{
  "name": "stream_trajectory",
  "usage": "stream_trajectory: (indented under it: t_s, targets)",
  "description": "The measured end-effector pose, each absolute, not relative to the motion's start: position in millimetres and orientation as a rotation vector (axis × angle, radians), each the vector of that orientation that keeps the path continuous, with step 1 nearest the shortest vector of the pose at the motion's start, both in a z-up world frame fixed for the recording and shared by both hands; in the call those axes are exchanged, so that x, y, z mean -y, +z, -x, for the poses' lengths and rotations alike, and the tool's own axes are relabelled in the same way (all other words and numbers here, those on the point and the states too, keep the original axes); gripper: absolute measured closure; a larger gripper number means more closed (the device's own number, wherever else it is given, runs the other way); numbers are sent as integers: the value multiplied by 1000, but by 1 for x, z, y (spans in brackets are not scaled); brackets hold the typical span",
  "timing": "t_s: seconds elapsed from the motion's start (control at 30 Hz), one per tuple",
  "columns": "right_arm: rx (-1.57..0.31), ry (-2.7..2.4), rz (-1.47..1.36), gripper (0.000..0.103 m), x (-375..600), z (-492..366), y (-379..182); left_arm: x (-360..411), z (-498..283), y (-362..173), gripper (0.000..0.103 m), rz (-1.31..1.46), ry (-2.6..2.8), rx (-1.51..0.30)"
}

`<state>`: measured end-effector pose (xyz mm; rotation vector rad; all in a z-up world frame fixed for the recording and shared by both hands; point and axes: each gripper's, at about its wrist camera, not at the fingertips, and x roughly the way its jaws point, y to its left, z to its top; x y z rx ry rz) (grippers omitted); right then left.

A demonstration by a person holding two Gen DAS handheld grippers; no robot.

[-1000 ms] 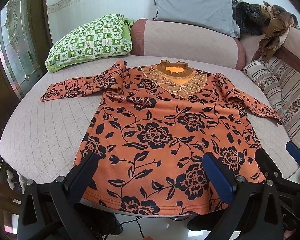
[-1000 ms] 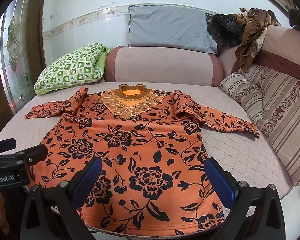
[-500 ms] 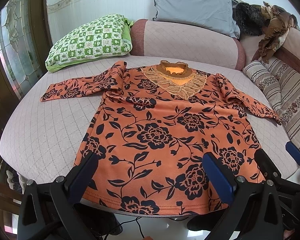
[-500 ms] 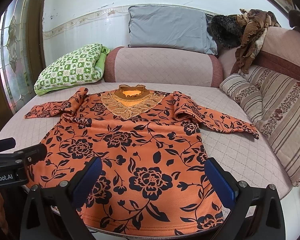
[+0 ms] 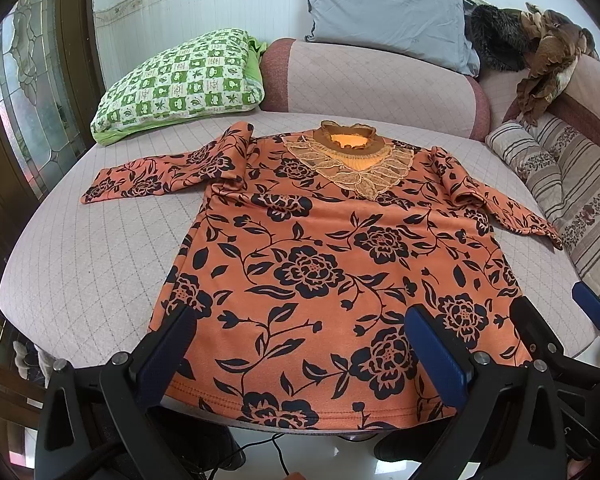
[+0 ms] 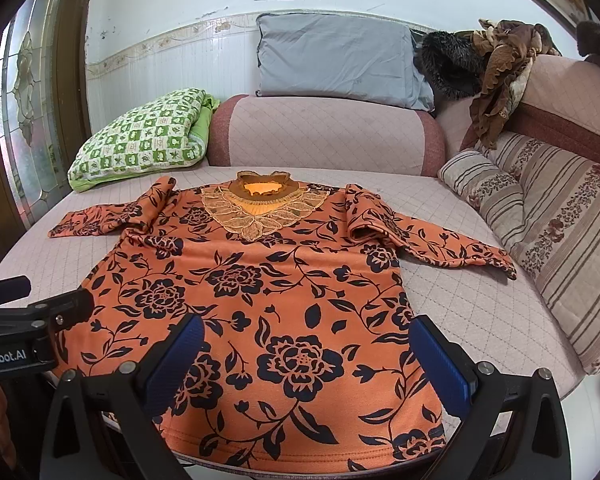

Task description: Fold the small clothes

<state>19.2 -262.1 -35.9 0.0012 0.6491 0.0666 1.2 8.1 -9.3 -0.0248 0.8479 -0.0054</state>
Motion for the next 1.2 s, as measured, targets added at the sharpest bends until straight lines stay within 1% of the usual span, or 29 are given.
stream_trajectory:
  t_s: [1.2]
  targets:
    - [-644,65,1,0,264,-18,-34,-7,1,-13,0,28,-8,-856]
